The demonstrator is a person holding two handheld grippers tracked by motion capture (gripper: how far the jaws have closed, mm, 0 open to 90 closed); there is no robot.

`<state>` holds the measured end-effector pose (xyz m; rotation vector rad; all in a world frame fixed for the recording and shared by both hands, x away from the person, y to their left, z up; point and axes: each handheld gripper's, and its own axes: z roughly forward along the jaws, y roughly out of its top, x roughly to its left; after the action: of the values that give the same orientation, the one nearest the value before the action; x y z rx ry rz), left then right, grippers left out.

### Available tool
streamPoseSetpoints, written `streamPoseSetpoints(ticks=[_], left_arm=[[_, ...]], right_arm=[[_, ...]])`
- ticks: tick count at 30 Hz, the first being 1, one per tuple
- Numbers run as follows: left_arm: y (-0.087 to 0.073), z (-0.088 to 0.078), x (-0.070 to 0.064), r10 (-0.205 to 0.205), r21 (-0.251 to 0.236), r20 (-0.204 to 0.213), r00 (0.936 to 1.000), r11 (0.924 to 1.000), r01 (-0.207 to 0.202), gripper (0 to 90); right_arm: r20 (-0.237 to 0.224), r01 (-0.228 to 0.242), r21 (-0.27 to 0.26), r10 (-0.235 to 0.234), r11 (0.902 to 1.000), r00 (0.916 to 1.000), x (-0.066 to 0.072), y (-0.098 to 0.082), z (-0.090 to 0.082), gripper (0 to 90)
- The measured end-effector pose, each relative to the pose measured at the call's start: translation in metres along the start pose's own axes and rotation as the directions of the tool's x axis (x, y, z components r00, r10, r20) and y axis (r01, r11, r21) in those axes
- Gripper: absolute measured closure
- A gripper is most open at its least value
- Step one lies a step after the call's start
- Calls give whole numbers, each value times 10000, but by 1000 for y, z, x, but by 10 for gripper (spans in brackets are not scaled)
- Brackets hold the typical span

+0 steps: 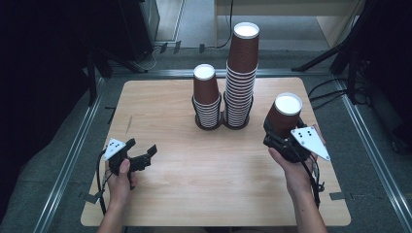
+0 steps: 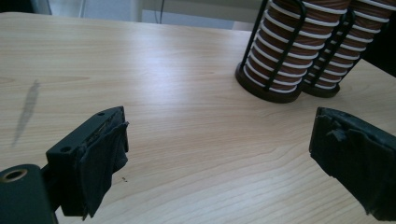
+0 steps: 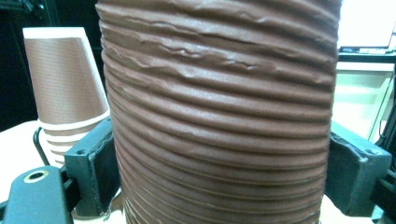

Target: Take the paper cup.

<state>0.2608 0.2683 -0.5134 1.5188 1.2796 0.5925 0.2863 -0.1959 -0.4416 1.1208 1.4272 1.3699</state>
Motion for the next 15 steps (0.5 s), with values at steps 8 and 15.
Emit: streamPoseSetpoints(ticks=[8, 15], left_arm=[[9, 14, -13, 105, -135, 311, 9995, 9999, -101, 43], [8, 18, -21, 425, 41, 601, 9973, 9991, -428, 43]], right_arm=[[-3, 1025, 484, -1026, 9936, 9947, 8, -16, 3, 127], [-580, 1424, 772, -1381, 9868, 9887, 21, -31, 8, 127]])
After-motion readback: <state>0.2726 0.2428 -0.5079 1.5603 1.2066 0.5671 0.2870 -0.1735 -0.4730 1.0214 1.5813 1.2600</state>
